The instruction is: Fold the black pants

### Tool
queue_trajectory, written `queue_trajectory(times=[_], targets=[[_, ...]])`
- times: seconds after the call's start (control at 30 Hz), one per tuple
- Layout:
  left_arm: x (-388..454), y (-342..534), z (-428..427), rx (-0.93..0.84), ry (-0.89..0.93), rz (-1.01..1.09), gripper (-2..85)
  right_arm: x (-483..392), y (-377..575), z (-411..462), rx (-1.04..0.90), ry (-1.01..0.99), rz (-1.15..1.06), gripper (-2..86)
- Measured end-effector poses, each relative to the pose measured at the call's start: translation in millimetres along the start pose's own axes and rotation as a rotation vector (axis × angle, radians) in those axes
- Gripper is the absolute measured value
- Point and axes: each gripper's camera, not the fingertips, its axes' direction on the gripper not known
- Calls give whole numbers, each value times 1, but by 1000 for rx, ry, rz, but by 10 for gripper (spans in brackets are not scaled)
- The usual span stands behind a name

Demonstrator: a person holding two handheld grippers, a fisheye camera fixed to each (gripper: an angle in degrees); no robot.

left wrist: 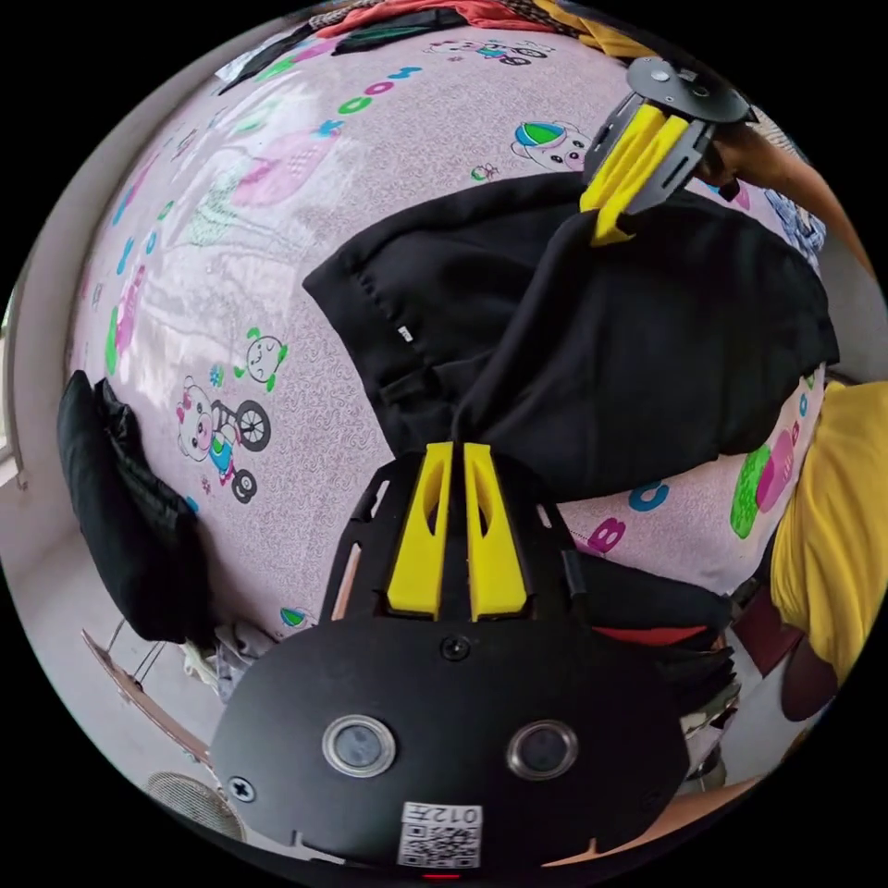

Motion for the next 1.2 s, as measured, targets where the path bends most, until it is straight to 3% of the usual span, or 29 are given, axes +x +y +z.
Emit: queue_trajectory(times=[0.17, 0.27, 0.33, 0.47, 0.67, 0.87, 1.0, 1.07, 1.2], targets=[[1, 35, -24, 62, -12, -137, 10, -135, 39, -4, 162, 302, -328, 26], [-20, 71, -31, 39, 190, -343, 15, -228, 71, 33, 122, 512, -600, 25], [-44, 109, -34, 48, 321, -588, 23, -272, 92, 71, 65, 641, -744, 24], [-55, 144, -49, 91, 312, -750, 46, -331, 138, 152, 19, 900, -936, 24], [-15, 78, -67, 79, 325, -481, 104, -354, 157, 174, 33, 945, -906, 24], [9, 8, -44, -88, 376, -358, 130, -369, 164, 181, 18, 955, -935, 26], [27, 3, -21, -265, 154, -303, 86, -375, 171, 180, 41, 961, -918, 27], [28, 19, -24, -242, 111, -320, 66, -377, 177, 172, 79, 959, -878, 28], [-9, 94, -45, -4, 327, -582, 36, -377, 185, 149, 170, 944, -791, 30]])
